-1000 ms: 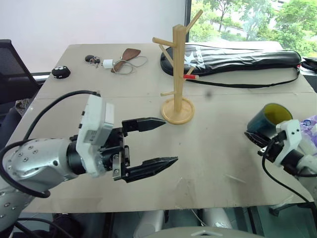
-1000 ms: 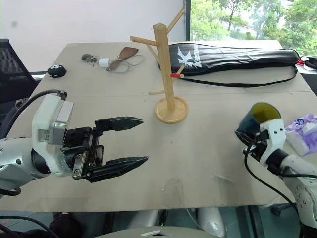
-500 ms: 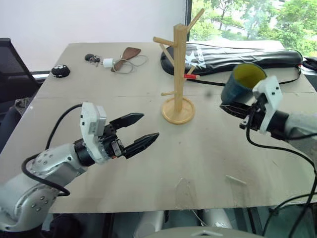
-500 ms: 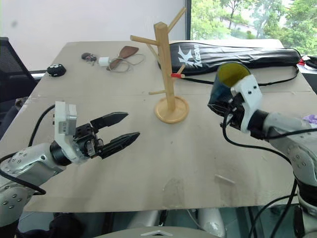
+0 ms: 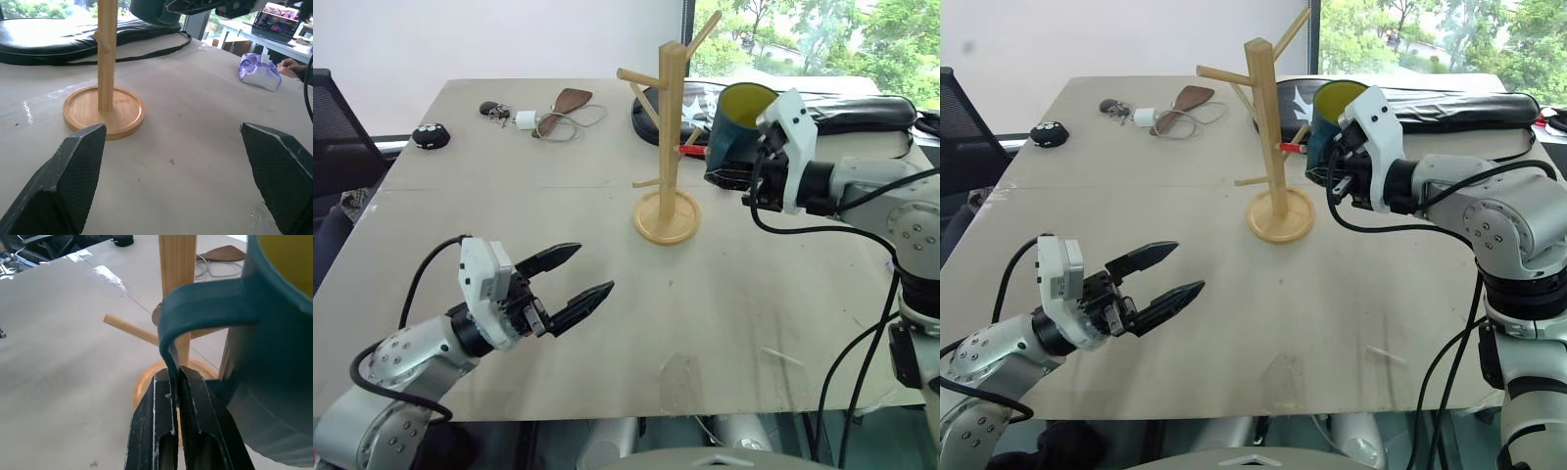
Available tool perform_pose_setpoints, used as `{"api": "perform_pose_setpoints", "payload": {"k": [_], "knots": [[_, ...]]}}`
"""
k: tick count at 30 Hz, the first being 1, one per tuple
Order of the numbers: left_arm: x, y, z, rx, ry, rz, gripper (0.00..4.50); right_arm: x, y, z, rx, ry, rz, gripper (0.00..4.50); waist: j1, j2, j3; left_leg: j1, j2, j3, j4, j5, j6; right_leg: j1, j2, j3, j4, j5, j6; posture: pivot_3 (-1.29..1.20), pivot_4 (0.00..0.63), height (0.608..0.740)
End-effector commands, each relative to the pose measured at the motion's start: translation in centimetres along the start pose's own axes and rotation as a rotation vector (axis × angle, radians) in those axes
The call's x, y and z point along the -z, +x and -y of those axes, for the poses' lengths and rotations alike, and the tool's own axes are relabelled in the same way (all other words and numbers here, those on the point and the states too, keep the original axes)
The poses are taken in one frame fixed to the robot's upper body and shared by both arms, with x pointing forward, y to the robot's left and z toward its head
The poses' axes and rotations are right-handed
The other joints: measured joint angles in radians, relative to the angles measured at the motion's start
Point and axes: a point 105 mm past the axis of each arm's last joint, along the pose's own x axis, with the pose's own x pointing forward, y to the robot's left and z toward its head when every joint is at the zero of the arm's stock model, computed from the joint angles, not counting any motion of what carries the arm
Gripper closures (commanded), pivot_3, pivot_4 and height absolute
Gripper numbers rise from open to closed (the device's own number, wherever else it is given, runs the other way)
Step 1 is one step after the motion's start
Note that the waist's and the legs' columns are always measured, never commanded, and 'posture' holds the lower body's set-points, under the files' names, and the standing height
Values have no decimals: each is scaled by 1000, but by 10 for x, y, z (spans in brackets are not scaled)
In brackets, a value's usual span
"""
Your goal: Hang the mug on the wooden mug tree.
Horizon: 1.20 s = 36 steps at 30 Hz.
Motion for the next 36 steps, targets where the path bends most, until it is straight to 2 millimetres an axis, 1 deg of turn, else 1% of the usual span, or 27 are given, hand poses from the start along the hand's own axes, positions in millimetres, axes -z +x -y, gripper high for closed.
{"api": "perform_pose_setpoints", "payload": {"k": [1,5,7,13,18,23,28,33,36], "knots": [[-13,-8,6,9,58,59,0,-15,-2,-8,-35,-42,25,4490,-2,0,0,0,0,0,0,0,0,0,0,0,0,0,0,0,150,738],[-13,-18,2,-10,84,75,0,-14,-2,-15,-69,-55,0,4490,-2,0,0,1,0,0,0,0,0,0,0,0,1,0,0,0,150,738],[-12,-20,1,-14,90,80,0,-13,-3,-17,-79,-63,-15,4490,-2,0,0,1,0,0,0,0,0,0,0,0,1,0,0,0,150,738],[-9,-18,-1,-26,97,79,0,-11,-7,-24,-101,-82,-60,4490,-2,0,0,0,0,0,0,0,0,0,0,0,1,0,0,0,150,738],[-6,-18,-2,-27,97,76,0,-14,-6,-28,-103,-91,-72,4490,-3,0,0,0,0,0,0,0,0,0,0,0,1,0,0,0,150,738],[-2,-19,-2,-27,95,70,0,-17,0,-31,-80,-83,-83,4490,-4,0,0,1,0,0,0,0,0,0,0,0,2,0,0,0,150,738],[2,-20,-2,-28,92,67,0,-16,9,-27,-19,-63,-95,4490,-3,0,0,0,0,0,0,0,0,0,0,0,2,0,0,0,150,738],[7,-22,0,-37,92,61,0,-17,15,-25,15,-80,-94,4490,-5,0,0,0,0,0,0,0,0,0,0,0,2,0,0,0,150,738],[8,-24,1,-41,92,61,0,-18,18,-19,61,-75,-77,4490,-5,0,0,1,0,0,0,0,0,0,0,0,2,0,0,0,150,738]]}}
